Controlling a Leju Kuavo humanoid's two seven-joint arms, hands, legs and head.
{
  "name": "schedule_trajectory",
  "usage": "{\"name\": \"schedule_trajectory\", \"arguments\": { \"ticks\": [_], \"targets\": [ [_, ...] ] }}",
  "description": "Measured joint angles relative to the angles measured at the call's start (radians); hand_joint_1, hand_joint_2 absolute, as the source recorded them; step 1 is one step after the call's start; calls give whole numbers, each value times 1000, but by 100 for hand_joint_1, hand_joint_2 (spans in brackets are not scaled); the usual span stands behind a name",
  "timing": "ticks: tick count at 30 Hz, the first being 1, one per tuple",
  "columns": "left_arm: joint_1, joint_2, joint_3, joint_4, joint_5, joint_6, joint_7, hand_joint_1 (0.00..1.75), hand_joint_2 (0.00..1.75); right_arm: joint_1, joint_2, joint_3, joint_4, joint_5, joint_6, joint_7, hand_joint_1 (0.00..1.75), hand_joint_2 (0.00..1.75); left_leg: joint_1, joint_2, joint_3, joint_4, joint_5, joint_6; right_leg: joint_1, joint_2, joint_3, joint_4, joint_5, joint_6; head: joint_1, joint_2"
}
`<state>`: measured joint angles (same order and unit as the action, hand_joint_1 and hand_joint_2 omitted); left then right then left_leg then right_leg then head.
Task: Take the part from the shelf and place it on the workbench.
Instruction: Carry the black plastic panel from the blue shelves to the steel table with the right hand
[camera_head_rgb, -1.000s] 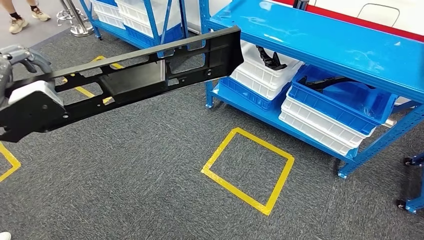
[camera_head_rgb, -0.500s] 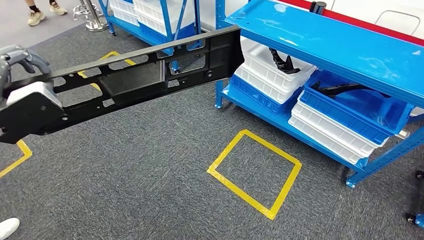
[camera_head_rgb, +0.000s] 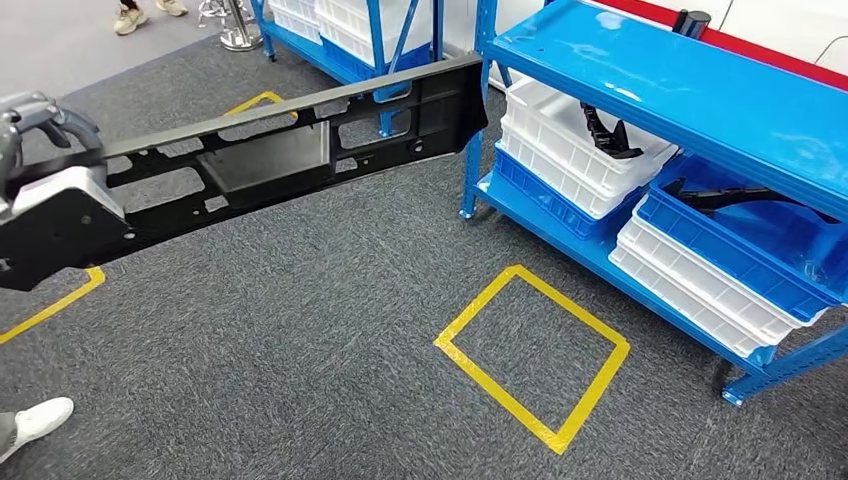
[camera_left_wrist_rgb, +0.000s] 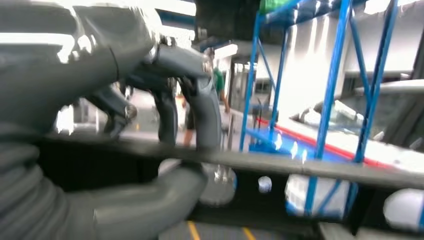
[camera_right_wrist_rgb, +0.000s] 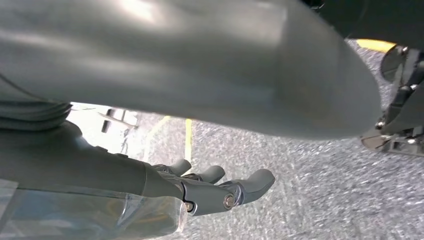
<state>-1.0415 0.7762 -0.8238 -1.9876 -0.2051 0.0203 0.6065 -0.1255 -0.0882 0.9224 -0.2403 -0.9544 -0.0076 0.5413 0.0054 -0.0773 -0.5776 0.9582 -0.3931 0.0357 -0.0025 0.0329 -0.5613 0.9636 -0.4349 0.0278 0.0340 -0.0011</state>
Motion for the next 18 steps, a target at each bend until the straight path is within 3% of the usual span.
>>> {"name": "schedule_trajectory", "arguments": {
  "ticks": [2,3,5,6,7,8,9,11,13,16,18],
  "targets": [
    [0,2,0,-2,2,0,0,175,175,-1,2,0,0,1,0,0,0,0,2,16,-14,26,-19,-8,-1,-13,2,-5,4,-10,-1,0],
    [0,2,0,-3,3,1,0,175,175,-1,2,0,0,1,0,0,0,0,2,30,-35,72,-44,-12,-2,-21,4,-7,5,-15,-1,0],
    [1,3,0,-3,6,1,0,175,175,0,2,0,0,2,0,2,0,0,3,55,-100,215,-109,-19,-1,-33,4,-7,4,-20,-2,0],
    [3,3,0,-3,7,1,0,175,175,0,2,0,0,2,0,2,0,0,4,59,-133,283,-133,-22,0,-40,4,-7,3,-21,-2,0],
    [5,3,0,-3,8,1,1,175,175,0,2,0,0,3,0,2,0,0,5,61,-151,317,-138,-23,1,-47,5,-7,3,-21,-2,0],
    [6,3,0,-3,9,1,1,175,175,0,2,0,0,3,0,2,0,0,5,62,-147,308,-125,-23,1,-54,5,-7,2,-21,-2,0],
    [6,3,0,-3,9,1,1,175,175,0,2,0,0,3,0,2,0,0,5,67,-122,255,-95,-22,1,-60,7,-7,2,-20,-2,0],
    [2,3,1,-3,9,1,2,175,175,-1,4,0,0,3,0,2,0,0,1,92,-42,97,-31,-16,4,-70,10,-6,-1,-16,-2,0],
    [0,2,1,-5,9,1,2,175,175,-2,4,0,0,5,0,2,0,0,-7,109,2,8,-7,-8,8,-79,11,-5,-5,-10,-1,0],
    [-1,2,1,-6,9,1,2,175,175,-3,4,0,0,8,0,2,0,0,-8,94,5,-2,-3,6,8,-87,12,-2,-11,2,0,0],
    [-4,2,1,-6,9,1,3,175,175,-4,4,0,0,9,0,2,0,0,-4,83,7,-6,2,17,5,-66,-8,48,-46,10,0,0]
  ]
}}
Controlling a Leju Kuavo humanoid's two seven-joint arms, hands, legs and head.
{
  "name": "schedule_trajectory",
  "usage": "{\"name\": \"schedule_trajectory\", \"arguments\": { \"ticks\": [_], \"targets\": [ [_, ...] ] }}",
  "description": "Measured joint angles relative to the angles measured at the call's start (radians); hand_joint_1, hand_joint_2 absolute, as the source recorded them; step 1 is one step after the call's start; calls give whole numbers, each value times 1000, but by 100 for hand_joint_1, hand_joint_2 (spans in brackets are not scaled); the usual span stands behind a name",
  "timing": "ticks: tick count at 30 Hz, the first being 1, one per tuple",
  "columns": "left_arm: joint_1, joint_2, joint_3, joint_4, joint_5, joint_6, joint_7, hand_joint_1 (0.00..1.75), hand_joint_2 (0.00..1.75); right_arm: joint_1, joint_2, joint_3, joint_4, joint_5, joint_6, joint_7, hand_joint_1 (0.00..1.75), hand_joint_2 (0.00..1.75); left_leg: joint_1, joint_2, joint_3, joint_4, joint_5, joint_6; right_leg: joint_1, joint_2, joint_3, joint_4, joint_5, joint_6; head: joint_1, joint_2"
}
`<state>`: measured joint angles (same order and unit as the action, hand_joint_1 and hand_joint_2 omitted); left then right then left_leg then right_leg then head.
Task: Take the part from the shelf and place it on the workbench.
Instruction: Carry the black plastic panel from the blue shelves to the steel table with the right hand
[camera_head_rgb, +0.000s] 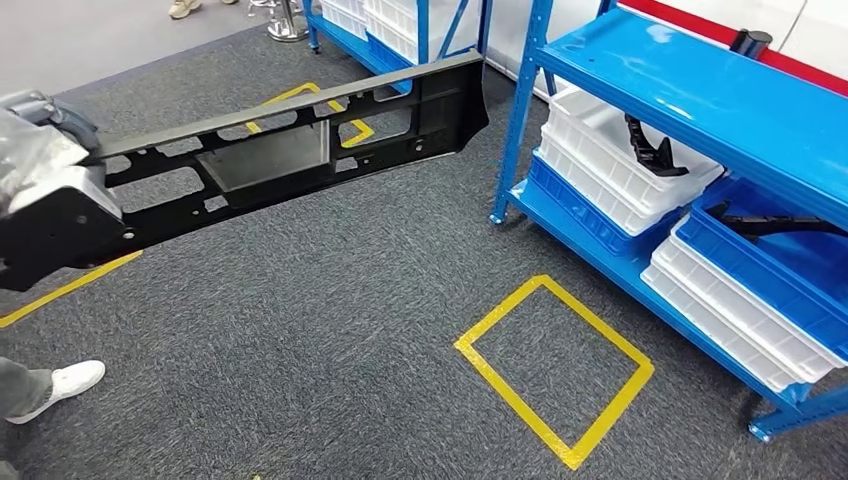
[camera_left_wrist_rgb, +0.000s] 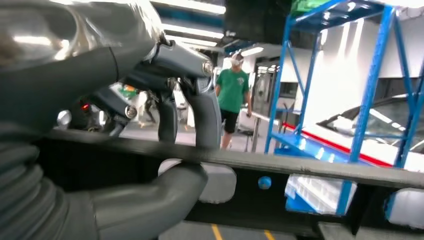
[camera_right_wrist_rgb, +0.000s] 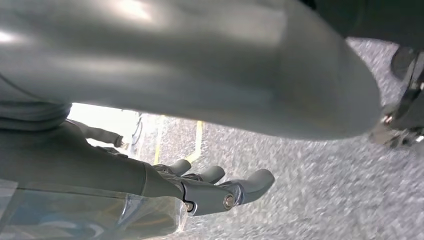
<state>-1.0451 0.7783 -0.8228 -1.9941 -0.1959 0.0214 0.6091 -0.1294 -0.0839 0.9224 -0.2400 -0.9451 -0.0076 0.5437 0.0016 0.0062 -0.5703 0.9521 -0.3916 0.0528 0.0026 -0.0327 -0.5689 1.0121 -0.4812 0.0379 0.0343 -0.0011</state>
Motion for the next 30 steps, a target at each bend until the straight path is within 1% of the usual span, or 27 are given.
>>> {"name": "schedule_trajectory", "arguments": {
  "ticks": [1,3,4,5,6,7,8,9,10,11,13,14,15,16,18,19,20,21,22,23,24,25,26,27,28,29,30],
  "targets": [
    [-1,0,0,-1,0,0,0,175,175,0,0,0,0,1,0,0,0,0,1,-5,1,0,1,4,-2,14,-27,59,-33,3,0,0],
    [0,-1,0,-2,0,0,0,175,175,1,1,0,0,2,0,0,0,0,0,-16,0,0,1,8,-2,25,-98,207,-97,5,0,0],
    [0,-1,0,-2,0,0,0,175,175,2,2,0,0,3,0,0,0,0,0,-24,0,0,1,8,-3,26,-123,254,-108,6,0,0],
    [1,-1,-1,-3,0,0,0,175,175,3,2,0,0,4,0,0,0,0,0,-32,1,0,1,8,-4,26,-128,261,-98,5,0,0],
    [1,-1,-1,-4,1,0,0,175,175,3,2,0,0,4,0,0,0,0,0,-40,2,1,1,8,-5,27,-112,223,-69,5,0,0],
    [1,-1,-1,-4,0,0,0,175,175,3,2,0,0,5,0,0,0,0,1,-49,3,1,1,7,-7,34,-79,151,-28,4,0,0],
    [1,-1,-1,-5,0,0,0,175,175,3,2,0,0,6,0,0,0,0,1,-57,3,2,0,5,-9,49,-42,73,6,3,0,0],
    [0,-1,-1,-5,0,0,0,175,175,3,2,0,0,7,0,1,0,0,0,-65,1,3,0,1,-11,62,-13,9,29,2,0,0],
    [0,-1,-1,-5,0,0,0,175,175,3,2,0,0,8,0,0,0,0,-1,-71,-3,5,1,-3,-12,73,4,-30,41,0,0,0],
    [-1,-1,-1,-5,0,0,0,175,175,3,2,0,0,9,0,0,0,0,-1,-78,-7,5,2,-8,-11,77,9,-44,42,-2,-1,0],
    [-1,-1,-1,-6,1,0,0,175,175,2,2,0,0,10,0,-1,0,0,2,-83,-13,8,2,-17,-9,62,8,-47,46,-10,-1,0],
    [0,0,-1,-6,1,0,0,175,175,1,2,0,0,10,0,-1,0,0,3,-75,-20,20,-8,-21,-9,56,9,-49,47,-14,-1,0],
    [0,1,0,-6,0,0,0,175,175,1,3,0,0,9,0,-1,0,0,4,-62,-35,51,-27,-25,-10,49,9,-51,49,-20,-2,0],
    [0,2,0,-7,0,0,0,175,175,1,3,0,0,9,0,-1,0,0,4,-45,-60,106,-56,-29,-11,43,10,-53,49,-24,-2,0],
    [1,3,0,-7,0,0,-1,175,175,2,2,0,0,8,0,0,0,0,6,-26,-129,257,-121,-36,-9,29,10,-52,48,-29,-2,0],
    [3,3,0,-7,0,0,-1,175,175,2,1,0,0,8,0,0,0,0,6,-23,-157,314,-139,-39,-7,22,10,-52,47,-30,-2,0],
    [4,3,0,-7,0,0,-2,175,175,3,1,0,0,8,0,0,0,0,7,-22,-168,335,-139,-39,-7,14,10,-52,46,-30,-2,0],
    [5,3,0,-7,0,0,-3,175,175,3,1,0,0,8,0,0,0,0,7,-20,-156,311,-119,-39,-6,7,11,-52,45,-30,-2,0],
    [4,3,0,-7,0,0,-5,175,175,3,2,0,0,8,0,0,0,0,7,-15,-123,245,-85,-38,-6,0,14,-52,44,-30,-2,0],
    [4,3,0,-7,-1,0,-7,175,175,2,2,0,0,8,0,0,0,0,5,-1,-79,158,-51,-35,-5,-6,16,-52,42,-28,-2,0],
    [3,3,0,-7,-1,0,-10,175,175,2,2,0,0,8,0,0,0,0,1,11,-39,82,-26,-31,-3,-11,18,-52,40,-26,-2,0],
    [3,3,1,-8,-2,0,-14,175,175,1,2,0,0,8,0,0,0,0,-3,20,-13,31,-13,-26,-1,-16,20,-52,38,-23,-2,0],
    [3,4,1,-9,-4,0,-17,175,175,0,2,0,0,8,0,0,0,0,-7,24,-1,7,-11,-22,1,-21,20,-51,37,-20,-1,0],
    [3,4,2,-10,-6,1,-20,175,175,0,2,0,0,8,0,0,0,0,-10,17,0,6,-10,-18,3,-26,21,-52,36,-17,-1,0],
    [3,4,3,-11,-8,1,-23,175,175,0,2,0,0,8,0,0,0,0,-8,10,0,4,-9,-14,3,-31,22,-52,35,-14,-1,0],
    [3,4,4,-12,-11,3,-27,175,175,-1,2,0,0,9,0,0,0,0,-6,4,1,2,-6,-10,2,-27,21,-45,28,-10,-1,0],
    [2,4,5,-14,-13,4,-29,175,175,-1,2,0,0,9,0,0,0,0,-3,-1,3,0,-4,-5,1,-15,12,-23,11,-5,0,0]
  ]
}}
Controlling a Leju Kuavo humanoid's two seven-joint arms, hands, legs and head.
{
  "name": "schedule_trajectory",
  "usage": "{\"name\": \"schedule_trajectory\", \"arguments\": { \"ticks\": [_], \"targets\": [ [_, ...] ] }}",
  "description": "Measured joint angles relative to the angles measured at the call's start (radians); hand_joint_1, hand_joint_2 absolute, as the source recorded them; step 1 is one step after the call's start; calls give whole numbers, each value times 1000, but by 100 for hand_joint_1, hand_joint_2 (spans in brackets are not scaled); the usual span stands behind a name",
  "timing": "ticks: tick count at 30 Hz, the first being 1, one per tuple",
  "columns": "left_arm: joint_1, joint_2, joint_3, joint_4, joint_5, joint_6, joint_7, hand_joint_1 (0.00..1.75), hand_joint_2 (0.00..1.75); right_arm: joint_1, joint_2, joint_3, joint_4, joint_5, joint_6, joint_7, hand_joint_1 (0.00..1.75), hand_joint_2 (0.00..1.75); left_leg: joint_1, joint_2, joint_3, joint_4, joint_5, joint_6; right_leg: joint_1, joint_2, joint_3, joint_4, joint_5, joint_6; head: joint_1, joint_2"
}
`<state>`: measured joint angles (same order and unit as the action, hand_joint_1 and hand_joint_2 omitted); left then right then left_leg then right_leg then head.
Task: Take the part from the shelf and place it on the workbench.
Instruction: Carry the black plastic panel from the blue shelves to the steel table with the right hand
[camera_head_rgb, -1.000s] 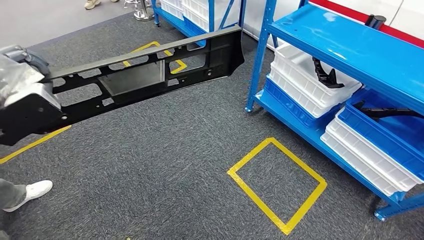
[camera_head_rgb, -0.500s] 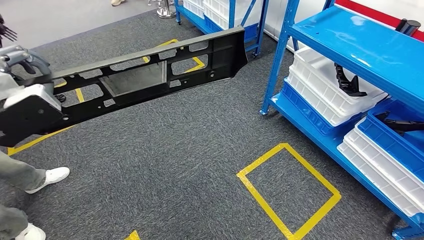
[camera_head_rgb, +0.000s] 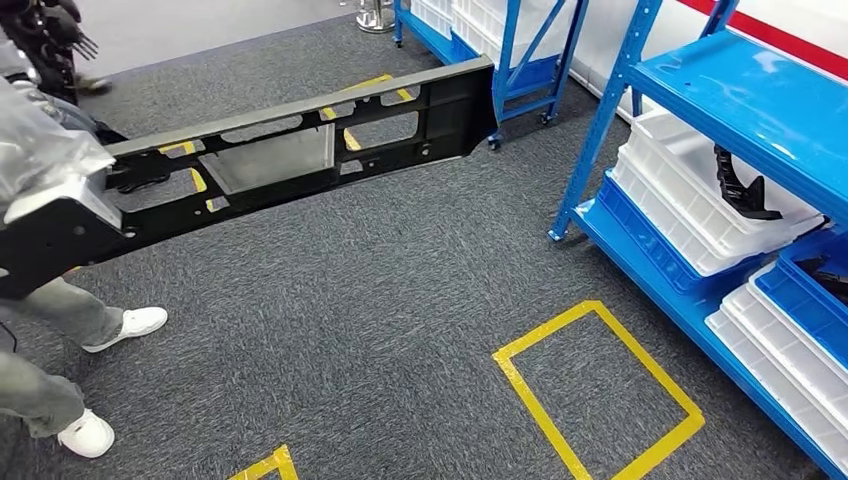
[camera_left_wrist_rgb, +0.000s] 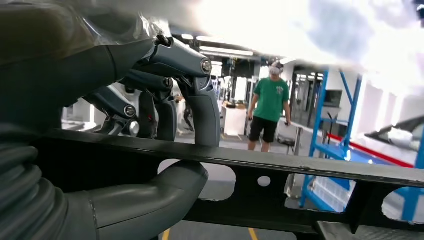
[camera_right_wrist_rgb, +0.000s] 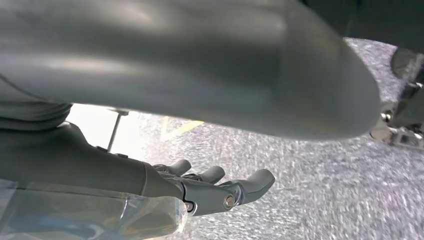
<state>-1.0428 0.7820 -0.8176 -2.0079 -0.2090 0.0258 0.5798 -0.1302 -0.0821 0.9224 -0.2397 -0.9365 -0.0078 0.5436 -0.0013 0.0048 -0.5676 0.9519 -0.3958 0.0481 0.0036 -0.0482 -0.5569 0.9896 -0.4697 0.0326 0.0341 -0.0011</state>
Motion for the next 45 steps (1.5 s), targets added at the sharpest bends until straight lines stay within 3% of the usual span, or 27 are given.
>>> {"name": "schedule_trajectory", "arguments": {
  "ticks": [3,4,5,6,7,9,10,12,13,15,16,18,20,21,22,24,26,29,30,32,34,35,36,37,40,42,45],
  "targets": [
    [1,0,3,-2,-4,4,-5,175,175,1,0,0,0,0,0,0,0,0,4,-17,1,-2,2,11,-4,38,-91,194,-96,8,1,0],
    [2,0,2,-2,-4,4,-6,175,175,1,0,0,0,0,0,0,0,0,4,-24,0,-2,2,12,-5,41,-124,259,-118,10,1,0],
    [3,0,2,-2,-4,4,-7,175,175,2,1,0,0,0,0,0,0,0,4,-31,1,-1,2,12,-6,42,-142,290,-120,11,1,0],
    [4,0,1,-2,-4,4,-7,175,175,3,1,0,0,0,0,0,0,0,5,-40,2,-1,2,11,-8,42,-139,278,-101,11,1,0],
    [5,0,1,-2,-5,4,-9,175,175,3,1,0,0,0,0,1,0,0,6,-49,3,-1,1,10,-10,45,-115,223,-65,11,1,0],
    [5,0,1,-2,-6,4,-11,175,175,3,1,0,0,0,0,1,0,0,7,-66,4,3,-2,4,-19,77,-43,70,7,13,1,0],
    [4,0,1,-2,-7,4,-12,175,175,3,1,0,0,0,0,1,0,0,7,-73,2,5,-3,-1,-23,94,-19,16,25,13,0,0],
    [3,0,2,-4,-9,4,-15,175,175,2,1,0,0,-1,0,0,0,0,7,-88,-5,7,-2,-12,-22,109,-4,-18,27,8,-1,0],
    [4,0,2,-6,-11,4,-15,175,175,2,2,0,0,-1,0,0,0,0,10,-94,-8,6,-1,-17,-20,100,-5,-19,28,3,-1,0],
    [4,0,3,-9,-14,4,-16,175,175,1,3,0,0,-2,0,0,0,0,13,-78,-22,30,-18,-24,-19,84,-4,-22,31,-8,-1,0],
    [4,0,4,-9,-14,4,-17,175,175,1,3,0,0,-2,0,0,0,0,12,-60,-41,71,-41,-27,-20,75,-4,-23,31,-13,-1,0],
    [5,0,5,-10,-13,4,-18,175,175,2,2,0,0,-2,0,1,0,0,11,-29,-106,211,-106,-33,-17,59,-3,-23,30,-19,-2,0],
    [11,0,5,-10,-8,4,-20,175,175,4,2,0,0,-2,0,1,0,0,12,-21,-158,319,-137,-35,-14,41,-3,-23,27,-22,-2,0],
    [15,0,5,-10,-6,4,-21,175,175,4,2,0,0,-2,0,1,0,0,12,-20,-158,316,-126,-34,-14,33,-1,-23,26,-22,-2,0],
    [17,0,6,-10,-3,4,-22,175,175,3,2,0,0,-3,0,1,0,0,11,-18,-136,270,-98,-32,-13,26,1,-23,24,-22,-2,0],
    [18,0,8,-10,0,5,-28,175,175,2,2,0,0,-4,0,1,0,0,5,9,-58,114,-33,-24,-11,13,8,-23,19,-19,-2,0],
    [17,0,13,-10,3,6,-33,175,175,2,2,0,0,-4,0,1,0,0,-5,31,-10,18,-7,-15,-8,3,10,-22,14,-13,-1,0],
    [17,0,16,-11,6,6,-37,175,175,0,2,0,0,-4,0,1,0,0,-7,17,-6,5,-6,-5,-6,-11,13,-22,8,-3,0,0],
    [16,-1,18,-12,6,6,-38,175,175,-1,2,0,0,-3,0,1,0,0,-4,11,-3,1,-4,0,-7,-4,10,-10,-2,1,0,0],
    [15,-1,21,-14,6,6,-39,175,175,-2,2,0,0,-3,0,1,0,0,3,1,3,-4,-1,9,-8,22,-29,77,-51,8,1,0],
    [15,-3,21,-15,7,4,-40,175,175,-1,2,0,0,-3,0,0,0,0,3,-12,3,-4,-1,13,-9,38,-104,222,-110,11,2,0],
    [16,-4,19,-15,8,3,-41,175,175,0,2,0,0,-3,0,0,0,0,3,-20,4,-4,-1,13,-9,40,-133,271,-120,12,2,0],
    [17,-5,19,-16,10,1,-41,175,175,1,2,0,0,-3,0,0,0,0,3,-28,4,-4,-2,13,-10,40,-144,283,-110,13,2,0],
    [17,-5,18,-16,12,-1,-41,175,175,1,2,0,0,-3,0,1,0,0,4,-37,6,-3,-3,12,-11,42,-135,251,-80,13,2,0],
    [15,-6,19,-16,16,-6,-41,175,175,2,2,0,0,-3,0,2,0,0,5,-60,10,2,-9,2,-19,70,-42,43,24,12,2,0],
    [14,-6,19,-16,17,-8,-40,175,175,1,2,0,0,-3,0,1,0,0,5,-73,6,4,-11,-8,-18,82,-15,-15,36,6,1,0],
    [12,-6,20,-17,20,-13,-40,175,175,-1,5,0,0,-3,0,-1,0,0,9,-69,-2,14,-20,-20,-14,65,-14,-20,38,-11,0,0]
  ]
}}
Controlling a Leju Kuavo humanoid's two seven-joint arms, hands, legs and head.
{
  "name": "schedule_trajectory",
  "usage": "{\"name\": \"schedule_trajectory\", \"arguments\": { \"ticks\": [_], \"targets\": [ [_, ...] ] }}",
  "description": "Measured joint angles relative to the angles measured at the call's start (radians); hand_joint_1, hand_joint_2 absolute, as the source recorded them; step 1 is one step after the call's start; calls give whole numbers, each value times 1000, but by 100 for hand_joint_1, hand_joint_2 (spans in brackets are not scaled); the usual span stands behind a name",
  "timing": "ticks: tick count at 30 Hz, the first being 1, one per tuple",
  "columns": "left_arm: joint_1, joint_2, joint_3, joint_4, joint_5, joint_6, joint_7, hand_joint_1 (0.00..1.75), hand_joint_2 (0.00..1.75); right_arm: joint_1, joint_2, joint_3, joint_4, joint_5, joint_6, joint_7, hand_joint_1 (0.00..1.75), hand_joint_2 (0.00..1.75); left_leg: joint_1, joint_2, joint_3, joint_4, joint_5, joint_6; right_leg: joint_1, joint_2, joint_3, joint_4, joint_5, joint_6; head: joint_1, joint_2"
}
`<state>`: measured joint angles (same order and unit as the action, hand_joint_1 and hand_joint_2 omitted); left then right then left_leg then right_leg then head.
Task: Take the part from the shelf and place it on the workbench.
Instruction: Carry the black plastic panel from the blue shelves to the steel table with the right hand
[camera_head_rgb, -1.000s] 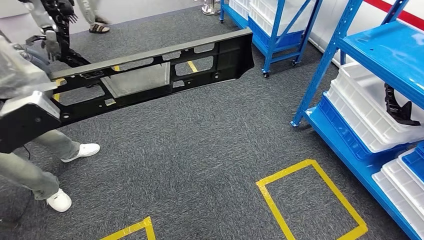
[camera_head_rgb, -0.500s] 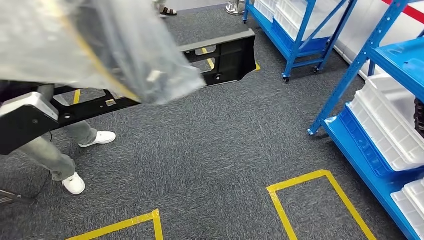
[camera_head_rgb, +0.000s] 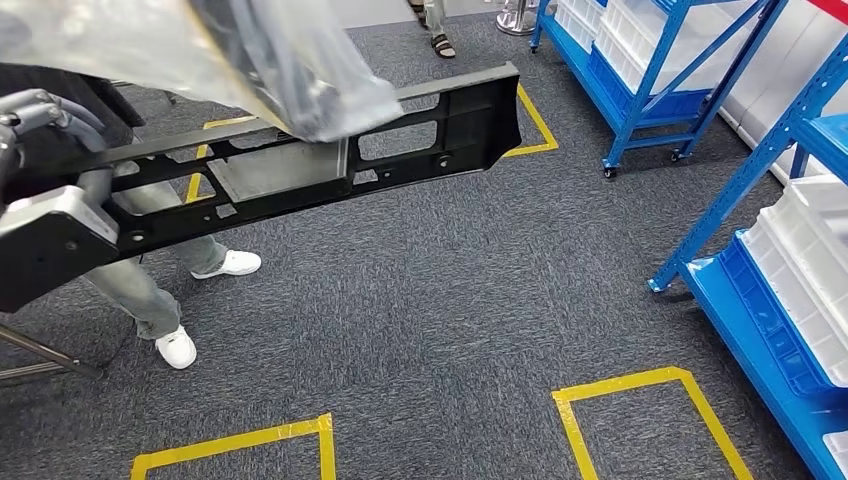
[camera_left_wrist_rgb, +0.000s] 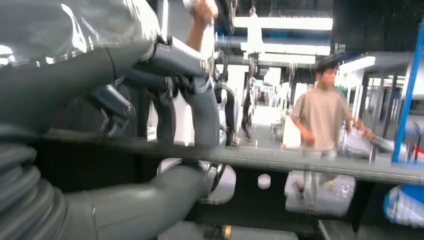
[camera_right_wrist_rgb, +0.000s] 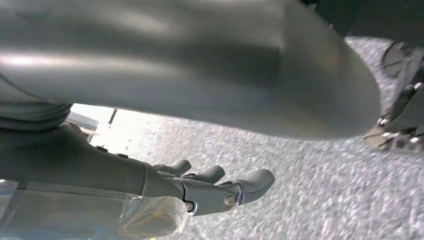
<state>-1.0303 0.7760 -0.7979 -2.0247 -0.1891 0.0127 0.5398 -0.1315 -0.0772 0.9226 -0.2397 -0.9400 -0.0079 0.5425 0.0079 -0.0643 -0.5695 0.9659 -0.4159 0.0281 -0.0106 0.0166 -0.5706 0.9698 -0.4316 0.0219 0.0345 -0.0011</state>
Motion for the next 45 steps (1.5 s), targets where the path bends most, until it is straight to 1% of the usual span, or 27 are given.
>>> {"name": "schedule_trajectory", "arguments": {
  "ticks": [2,4,5,6,7,9,11,12,14,16,18,20,21,23,24,26,28,30,31,33,35,36,37,39,41,43,45],
  "targets": [
    [-3,0,1,0,4,-2,0,175,175,0,2,0,0,0,0,1,0,0,0,29,-35,80,-47,-8,-1,-12,0,-2,2,-10,-1,0],
    [-4,0,0,0,10,-3,1,175,175,1,1,0,0,0,0,2,0,0,1,46,-101,226,-111,-15,1,-23,0,-2,1,-15,-1,0],
    [-4,0,0,0,12,-3,2,175,175,2,2,0,0,0,0,2,0,0,1,47,-128,282,-128,-16,1,-30,0,-2,0,-16,-1,0],
    [-3,0,-1,0,13,-4,3,175,175,2,2,0,0,0,0,2,0,0,2,48,-139,300,-125,-17,2,-36,1,-2,-1,-17,-1,0],
    [-3,0,-2,0,14,-4,3,175,175,2,2,1,0,0,0,2,0,0,1,49,-128,276,-105,-15,2,-43,2,-2,-2,-17,-1,0],
    [-6,0,-1,0,16,-4,3,175,175,2,4,1,0,0,0,2,0,0,-2,68,-59,131,-36,-7,3,-55,6,-2,-4,-15,-1,0],
    [-10,0,-1,0,17,-4,3,175,175,1,4,1,0,-2,0,2,0,0,-13,95,-3,13,2,3,6,-65,8,-1,-8,-10,0,0],
    [-11,0,-1,-1,18,-4,3,175,175,2,4,1,0,-2,0,2,0,0,-18,101,5,-8,4,7,8,-70,8,0,-9,-7,0,0],
    [-12,0,0,-1,19,-4,2,175,175,1,5,1,0,-3,0,2,0,0,-20,87,5,-13,6,15,10,-83,9,0,-13,1,0,0],
    [-13,0,0,-2,19,-3,1,175,175,0,5,1,0,-3,0,2,0,0,-13,73,11,-21,11,24,9,-69,6,16,-27,10,0,0],
    [-13,-1,0,-2,19,-3,0,175,175,0,5,1,0,-3,0,2,0,0,-8,63,17,-25,13,31,6,-39,-31,105,-78,16,1,0],
    [-12,-2,-2,-2,19,-3,0,175,175,2,5,1,0,-3,0,2,0,0,-8,49,17,-24,12,34,6,-28,-97,238,-134,19,1,0],
    [-11,-2,-3,-2,19,-3,0,175,175,3,5,1,0,-2,0,2,0,0,-8,40,17,-24,12,34,5,-27,-117,274,-139,20,1,0],
    [-11,-3,-4,-2,20,-3,0,175,175,4,5,1,0,-2,0,2,0,0,-6,23,18,-22,11,32,2,-25,-103,234,-95,21,1,0],
    [-11,-3,-4,-2,20,-3,0,175,175,4,5,1,0,-2,0,2,0,0,-4,15,18,-20,9,29,-2,-15,-72,164,-57,22,1,0],
    [-12,-3,-4,-2,21,-3,0,175,175,5,5,1,0,-1,0,2,0,0,-4,-1,13,-12,4,20,-8,15,-18,47,-13,23,1,0],
    [-12,-3,-3,-2,22,-3,0,175,175,5,6,1,0,0,0,0,0,0,-4,-14,4,-8,4,10,-7,28,-2,10,-9,19,0,0],
    [-11,-3,-2,-2,22,-3,-1,175,175,4,6,1,0,0,0,-1,0,0,0,-17,-1,-5,2,3,-5,15,-2,9,-8,9,0,0],
    [-12,-2,-1,-2,22,-3,-1,175,175,3,6,1,0,0,0,0,0,0,1,-7,-8,10,-9,0,-6,8,-1,7,-8,3,0,0],
    [-12,-2,0,-2,22,-3,-1,175,175,3,5,1,0,0,0,1,0,0,1,26,-48,100,-57,-8,-7,-5,1,6,-8,-7,-1,0],
    [-11,-1,0,-2,22,-3,-1,175,175,4,5,1,0,0,0,1,0,0,2,44,-115,239,-110,-14,-4,-19,2,6,-10,-13,-2,0],
    [-10,-1,-1,-2,22,-3,-1,175,175,4,5,1,0,0,0,2,0,0,2,47,-140,286,-120,-15,-4,-26,2,6,-11,-15,-2,0],
    [-9,-1,-2,-2,22,-3,-1,175,175,5,5,1,0,1,0,2,0,0,2,47,-149,297,-113,-15,-3,-34,3,6,-12,-15,-2,0],
    [-10,-1,-2,-2,22,-4,-1,175,175,5,5,1,0,3,0,2,0,0,0,56,-108,203,-54,-9,-1,-47,8,6,-16,-15,-2,0],
    [-12,-1,-2,-2,20,-4,-1,175,175,4,6,1,0,5,0,2,0,0,-11,90,-38,58,0,3,2,-59,14,6,-20,-12,-2,0],
    [-14,-1,-1,-2,19,-4,-1,175,175,4,7,1,0,6,0,2,0,0,-22,110,-9,-5,12,11,5,-71,14,6,-23,-5,-2,0],
    [-13,-1,-1,-2,18,-4,-1,175,175,3,8,1,0,6,0,2,0,0,-24,96,-9,-9,13,15,6,-86,16,4,-24,2,-2,0]
  ]
}}
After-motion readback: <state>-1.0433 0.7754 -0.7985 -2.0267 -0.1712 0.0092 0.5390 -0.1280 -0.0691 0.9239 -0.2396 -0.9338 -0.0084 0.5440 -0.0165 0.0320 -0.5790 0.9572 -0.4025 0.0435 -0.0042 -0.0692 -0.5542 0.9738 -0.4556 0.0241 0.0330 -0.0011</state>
